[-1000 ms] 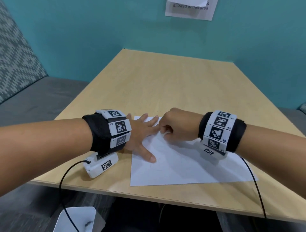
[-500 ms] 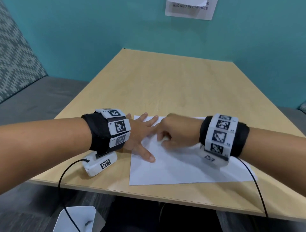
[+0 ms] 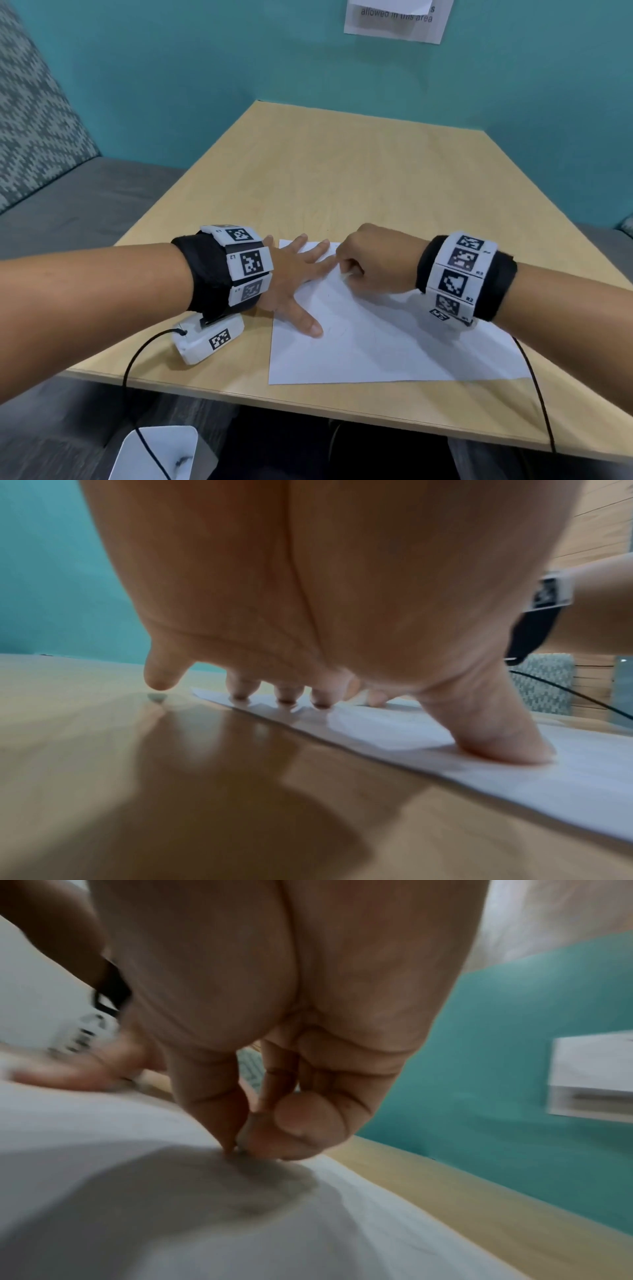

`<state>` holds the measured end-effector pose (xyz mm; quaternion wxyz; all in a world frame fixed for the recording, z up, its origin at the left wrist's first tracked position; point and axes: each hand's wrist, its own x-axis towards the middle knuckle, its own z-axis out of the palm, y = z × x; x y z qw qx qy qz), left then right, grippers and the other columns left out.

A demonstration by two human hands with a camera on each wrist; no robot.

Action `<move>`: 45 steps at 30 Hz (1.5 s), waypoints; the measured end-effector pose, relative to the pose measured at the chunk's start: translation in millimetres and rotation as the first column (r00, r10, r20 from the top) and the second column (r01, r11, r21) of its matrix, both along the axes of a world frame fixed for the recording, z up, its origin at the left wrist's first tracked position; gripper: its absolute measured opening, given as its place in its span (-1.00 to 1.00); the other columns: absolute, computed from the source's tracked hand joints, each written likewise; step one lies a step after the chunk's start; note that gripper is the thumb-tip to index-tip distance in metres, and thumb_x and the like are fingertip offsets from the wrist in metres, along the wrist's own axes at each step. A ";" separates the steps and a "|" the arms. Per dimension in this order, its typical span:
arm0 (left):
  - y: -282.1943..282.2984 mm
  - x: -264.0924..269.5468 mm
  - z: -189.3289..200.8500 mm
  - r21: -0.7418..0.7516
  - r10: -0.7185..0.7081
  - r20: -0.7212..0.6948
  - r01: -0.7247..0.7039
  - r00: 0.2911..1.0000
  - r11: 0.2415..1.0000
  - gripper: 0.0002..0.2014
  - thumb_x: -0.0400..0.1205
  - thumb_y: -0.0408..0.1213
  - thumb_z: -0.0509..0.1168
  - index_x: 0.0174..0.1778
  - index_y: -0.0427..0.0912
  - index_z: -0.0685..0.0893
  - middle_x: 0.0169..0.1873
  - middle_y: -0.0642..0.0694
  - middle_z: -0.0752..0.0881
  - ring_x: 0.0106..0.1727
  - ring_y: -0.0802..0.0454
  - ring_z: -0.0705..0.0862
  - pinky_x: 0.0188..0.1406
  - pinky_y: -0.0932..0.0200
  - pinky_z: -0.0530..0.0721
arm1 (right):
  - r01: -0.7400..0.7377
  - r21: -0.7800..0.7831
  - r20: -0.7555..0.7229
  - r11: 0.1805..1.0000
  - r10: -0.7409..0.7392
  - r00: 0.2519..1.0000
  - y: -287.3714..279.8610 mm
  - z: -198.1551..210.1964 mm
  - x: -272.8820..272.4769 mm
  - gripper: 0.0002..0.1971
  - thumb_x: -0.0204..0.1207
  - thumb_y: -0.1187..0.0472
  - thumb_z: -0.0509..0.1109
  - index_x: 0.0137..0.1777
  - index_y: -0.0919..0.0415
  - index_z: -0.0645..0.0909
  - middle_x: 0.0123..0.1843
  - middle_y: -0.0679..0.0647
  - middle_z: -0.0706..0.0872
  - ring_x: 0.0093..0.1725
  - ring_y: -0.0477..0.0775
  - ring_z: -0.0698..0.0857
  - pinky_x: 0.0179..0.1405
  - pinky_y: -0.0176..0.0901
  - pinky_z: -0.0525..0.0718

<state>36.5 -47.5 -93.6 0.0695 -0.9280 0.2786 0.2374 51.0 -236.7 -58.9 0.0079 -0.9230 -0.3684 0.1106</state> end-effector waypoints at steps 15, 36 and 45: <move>-1.4 -4.4 6.5 -0.030 0.007 -0.016 -0.007 1.000 1.000 0.11 0.40 0.54 0.25 0.68 0.30 -0.32 0.70 0.09 -0.40 0.72 -0.16 -0.36 0.58 -0.54 -0.12 | -0.024 0.020 -0.099 1.000 0.026 0.995 2.1 0.4 0.0 -0.91 0.42 0.28 0.38 -0.13 0.17 0.70 -0.32 -0.11 0.63 -0.39 -0.15 0.53 -0.24 -0.21 0.56; 1.5 0.1 -1.4 -0.005 0.003 0.017 -0.003 1.000 1.000 0.18 0.34 0.62 0.17 0.67 0.24 -0.39 0.70 0.13 -0.40 0.72 -0.13 -0.36 0.57 -0.55 -0.11 | 0.082 0.049 -0.055 0.995 -0.080 0.995 -6.3 2.6 18.1 -0.95 0.38 0.25 0.38 -0.27 0.13 0.67 -0.40 -0.10 0.63 -0.38 0.00 0.60 -0.25 -0.07 0.68; 0.4 0.7 -0.6 -0.007 0.006 0.009 -0.006 1.000 1.000 0.16 0.37 0.59 0.20 0.67 0.25 -0.39 0.70 0.13 -0.41 0.72 -0.14 -0.36 0.56 -0.57 -0.12 | 0.042 0.013 -0.066 0.999 -0.041 0.997 -0.6 6.6 14.2 -0.87 0.40 0.25 0.38 -0.32 0.02 0.59 -0.41 -0.18 0.58 -0.40 -0.11 0.56 -0.30 -0.18 0.56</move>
